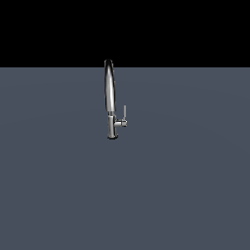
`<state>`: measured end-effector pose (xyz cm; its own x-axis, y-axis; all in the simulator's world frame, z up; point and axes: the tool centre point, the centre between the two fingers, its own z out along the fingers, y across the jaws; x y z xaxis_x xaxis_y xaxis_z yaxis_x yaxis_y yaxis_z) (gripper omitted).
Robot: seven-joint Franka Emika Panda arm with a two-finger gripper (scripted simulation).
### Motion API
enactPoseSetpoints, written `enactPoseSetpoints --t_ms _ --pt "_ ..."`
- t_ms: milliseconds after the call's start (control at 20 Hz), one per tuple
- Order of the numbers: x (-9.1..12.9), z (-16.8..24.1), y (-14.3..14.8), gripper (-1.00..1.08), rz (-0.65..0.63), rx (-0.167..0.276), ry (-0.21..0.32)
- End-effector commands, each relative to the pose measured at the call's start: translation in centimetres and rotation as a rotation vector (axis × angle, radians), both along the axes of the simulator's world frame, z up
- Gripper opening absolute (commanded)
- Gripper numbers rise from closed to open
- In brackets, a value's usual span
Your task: Turn on the faucet by rotating a designated handle.
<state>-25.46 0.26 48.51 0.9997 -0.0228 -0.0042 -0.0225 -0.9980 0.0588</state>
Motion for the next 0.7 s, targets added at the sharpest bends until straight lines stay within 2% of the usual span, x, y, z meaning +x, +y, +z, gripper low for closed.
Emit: enactPoseSetpoints --t_ms 0,350,650 --pt "0.0 0.0 0.0 -1.0 0.0 0.0 0.0" --pt "0.7 -0.1 0.1 -1.0 -0.014 0.014 0.015" --pt "2.3 -0.5 0.4 -1.0 -0.05 0.05 0.052"
